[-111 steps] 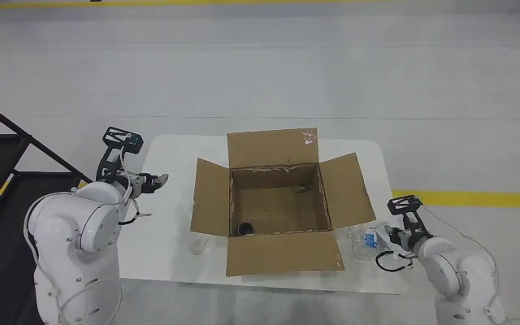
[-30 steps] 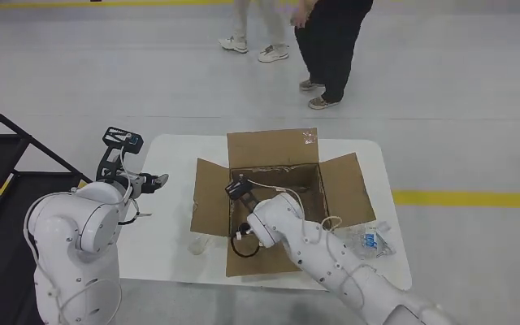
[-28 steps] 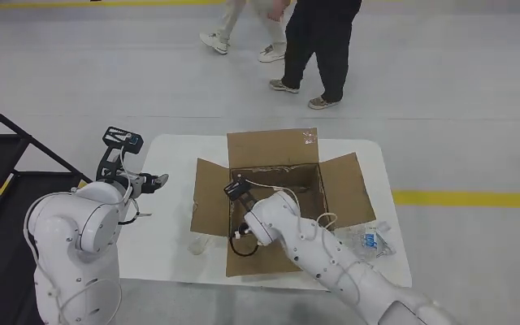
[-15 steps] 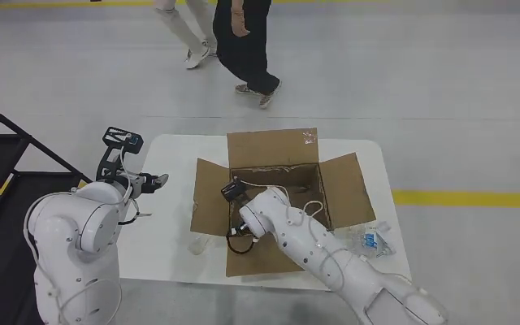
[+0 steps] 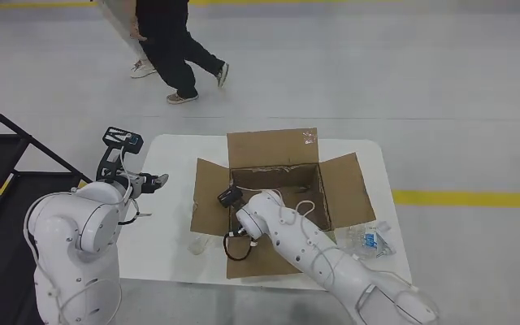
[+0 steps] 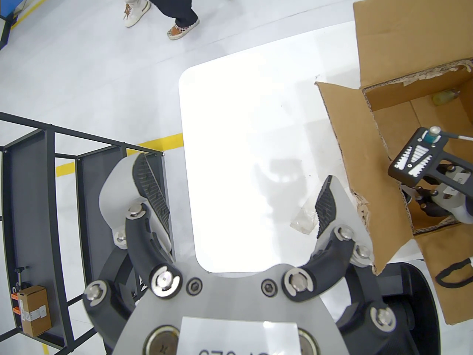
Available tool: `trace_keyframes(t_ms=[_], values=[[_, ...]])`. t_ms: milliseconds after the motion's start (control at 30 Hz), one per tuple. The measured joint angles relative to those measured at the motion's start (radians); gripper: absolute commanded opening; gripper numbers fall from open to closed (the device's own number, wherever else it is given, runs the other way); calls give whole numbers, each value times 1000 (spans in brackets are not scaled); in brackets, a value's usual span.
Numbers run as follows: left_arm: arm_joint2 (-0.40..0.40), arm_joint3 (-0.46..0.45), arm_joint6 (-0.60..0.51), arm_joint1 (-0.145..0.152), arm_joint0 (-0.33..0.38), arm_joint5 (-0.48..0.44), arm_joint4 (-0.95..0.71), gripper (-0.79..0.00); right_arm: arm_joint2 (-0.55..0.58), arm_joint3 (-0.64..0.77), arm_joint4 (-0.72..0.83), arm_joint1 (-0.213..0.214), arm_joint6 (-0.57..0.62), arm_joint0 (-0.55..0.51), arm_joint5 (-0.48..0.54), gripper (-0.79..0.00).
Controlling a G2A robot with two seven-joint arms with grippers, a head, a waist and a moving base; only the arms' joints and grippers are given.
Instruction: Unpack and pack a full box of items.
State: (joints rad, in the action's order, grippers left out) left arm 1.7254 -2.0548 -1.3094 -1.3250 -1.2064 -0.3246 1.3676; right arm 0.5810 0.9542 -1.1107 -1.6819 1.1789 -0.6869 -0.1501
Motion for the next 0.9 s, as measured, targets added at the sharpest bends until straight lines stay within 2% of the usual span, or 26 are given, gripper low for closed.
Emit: trace_keyframes(t_ms=[567,633,700,733,900], values=[[0,0,0,0,0,0,0,0,-3,-144,29,-45,-106,16,61,-526],[0,0,0,0,0,0,0,0,-3,-159,29,-49,-115,17,64,-563],[0,0,0,0,0,0,0,0,-3,-170,30,-53,-121,17,68,-730],[0,0,0,0,0,0,0,0,-4,-178,30,-55,-125,17,71,-785],[0,0,0,0,0,0,0,0,-3,-204,28,-64,-137,20,76,-785]])
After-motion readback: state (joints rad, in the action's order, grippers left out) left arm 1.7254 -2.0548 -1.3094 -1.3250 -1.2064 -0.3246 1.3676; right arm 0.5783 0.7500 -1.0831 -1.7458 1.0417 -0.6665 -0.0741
